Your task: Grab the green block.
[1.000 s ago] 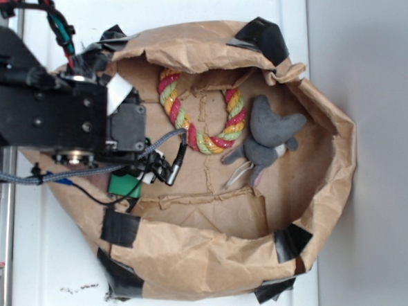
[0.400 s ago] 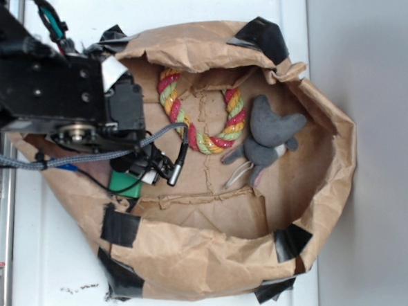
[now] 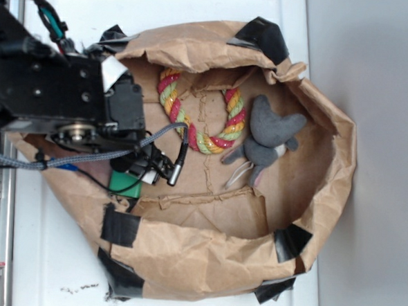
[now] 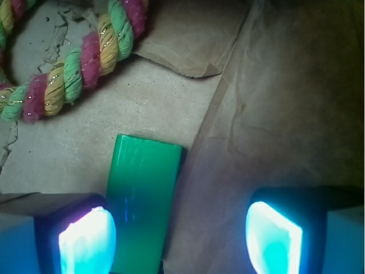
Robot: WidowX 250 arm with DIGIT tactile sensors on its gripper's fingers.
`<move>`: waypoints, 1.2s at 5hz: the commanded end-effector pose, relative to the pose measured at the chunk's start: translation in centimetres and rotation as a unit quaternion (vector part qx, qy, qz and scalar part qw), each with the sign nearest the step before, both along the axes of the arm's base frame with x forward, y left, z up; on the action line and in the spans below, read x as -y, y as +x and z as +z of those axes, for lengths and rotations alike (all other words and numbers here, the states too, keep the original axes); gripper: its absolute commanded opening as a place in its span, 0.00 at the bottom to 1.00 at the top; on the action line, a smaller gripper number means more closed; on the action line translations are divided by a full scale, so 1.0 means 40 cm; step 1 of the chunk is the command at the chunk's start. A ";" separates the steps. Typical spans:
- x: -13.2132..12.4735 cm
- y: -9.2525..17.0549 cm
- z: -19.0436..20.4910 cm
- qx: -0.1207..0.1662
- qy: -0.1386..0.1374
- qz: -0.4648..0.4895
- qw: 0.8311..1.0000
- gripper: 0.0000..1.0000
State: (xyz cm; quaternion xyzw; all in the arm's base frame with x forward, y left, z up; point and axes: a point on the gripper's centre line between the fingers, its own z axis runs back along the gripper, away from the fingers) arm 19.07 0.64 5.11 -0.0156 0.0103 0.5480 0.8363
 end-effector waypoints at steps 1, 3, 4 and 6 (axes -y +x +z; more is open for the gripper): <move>-0.033 0.015 -0.007 0.020 -0.049 -0.009 0.999 1.00; -0.044 0.037 -0.042 0.016 -0.057 -0.009 0.998 1.00; -0.035 0.046 -0.046 0.018 -0.050 -0.004 0.999 1.00; -0.015 0.072 -0.077 0.019 -0.041 0.010 0.999 1.00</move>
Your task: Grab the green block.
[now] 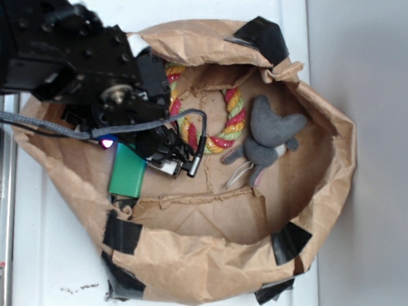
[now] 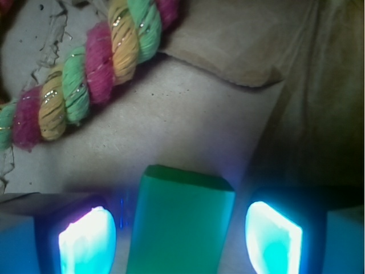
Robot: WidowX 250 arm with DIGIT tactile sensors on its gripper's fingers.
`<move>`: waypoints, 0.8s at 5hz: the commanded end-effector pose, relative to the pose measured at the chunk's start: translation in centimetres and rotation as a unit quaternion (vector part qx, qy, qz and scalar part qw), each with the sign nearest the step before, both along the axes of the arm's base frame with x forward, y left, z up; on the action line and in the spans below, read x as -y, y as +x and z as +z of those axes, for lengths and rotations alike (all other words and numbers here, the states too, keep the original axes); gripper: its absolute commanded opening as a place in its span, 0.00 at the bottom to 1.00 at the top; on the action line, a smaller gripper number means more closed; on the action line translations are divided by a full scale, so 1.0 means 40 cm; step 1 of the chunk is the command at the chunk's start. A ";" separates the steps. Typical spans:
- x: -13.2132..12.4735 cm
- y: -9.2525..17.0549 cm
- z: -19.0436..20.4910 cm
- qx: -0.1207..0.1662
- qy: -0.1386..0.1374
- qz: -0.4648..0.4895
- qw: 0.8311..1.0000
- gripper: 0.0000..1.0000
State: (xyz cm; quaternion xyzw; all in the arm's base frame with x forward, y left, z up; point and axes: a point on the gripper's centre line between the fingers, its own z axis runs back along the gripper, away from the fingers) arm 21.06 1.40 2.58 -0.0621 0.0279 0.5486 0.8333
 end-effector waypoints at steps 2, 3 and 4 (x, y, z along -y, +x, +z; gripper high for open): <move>0.005 0.030 -0.032 0.012 0.013 0.026 1.000 0.00; 0.006 0.035 -0.030 0.020 0.013 0.027 0.999 0.00; 0.022 0.034 0.005 0.038 0.010 0.018 0.999 0.00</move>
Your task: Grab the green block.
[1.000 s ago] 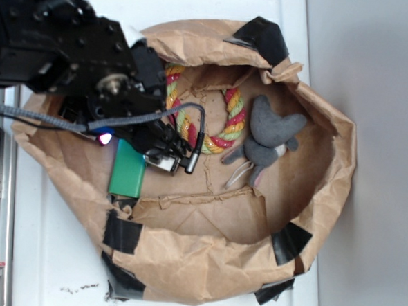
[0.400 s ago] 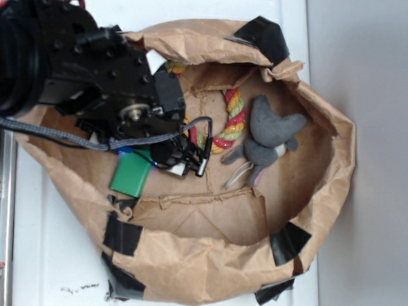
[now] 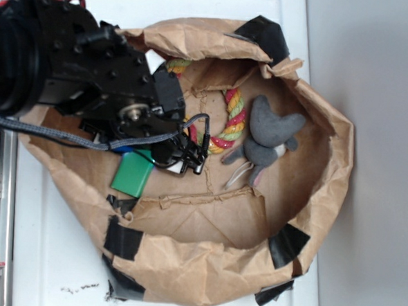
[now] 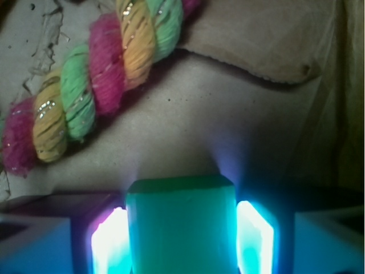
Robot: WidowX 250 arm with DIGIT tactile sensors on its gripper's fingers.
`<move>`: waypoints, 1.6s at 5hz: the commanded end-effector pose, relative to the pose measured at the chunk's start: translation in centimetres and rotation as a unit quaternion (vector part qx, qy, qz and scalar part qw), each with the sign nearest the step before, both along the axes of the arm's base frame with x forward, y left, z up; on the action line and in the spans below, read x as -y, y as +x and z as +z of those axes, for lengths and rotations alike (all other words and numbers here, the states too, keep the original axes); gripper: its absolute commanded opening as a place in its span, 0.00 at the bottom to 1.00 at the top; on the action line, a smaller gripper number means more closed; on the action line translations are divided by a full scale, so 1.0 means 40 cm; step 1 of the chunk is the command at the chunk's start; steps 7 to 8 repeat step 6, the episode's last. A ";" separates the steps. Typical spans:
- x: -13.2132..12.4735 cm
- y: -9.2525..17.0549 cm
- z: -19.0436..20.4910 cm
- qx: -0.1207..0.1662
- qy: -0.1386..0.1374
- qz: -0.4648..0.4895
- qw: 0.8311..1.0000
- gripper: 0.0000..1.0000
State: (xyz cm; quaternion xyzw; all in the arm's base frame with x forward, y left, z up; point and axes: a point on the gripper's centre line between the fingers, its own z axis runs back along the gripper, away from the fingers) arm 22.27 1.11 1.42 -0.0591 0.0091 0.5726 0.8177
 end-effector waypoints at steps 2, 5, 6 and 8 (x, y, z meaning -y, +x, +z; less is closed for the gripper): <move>0.065 -0.001 0.154 0.062 -0.021 0.003 0.998 0.00; 0.085 0.035 0.301 0.076 -0.015 0.014 0.997 0.00; 0.087 0.040 0.325 0.096 -0.001 0.007 0.995 0.00; 0.087 0.040 0.325 0.096 -0.001 0.007 0.995 0.00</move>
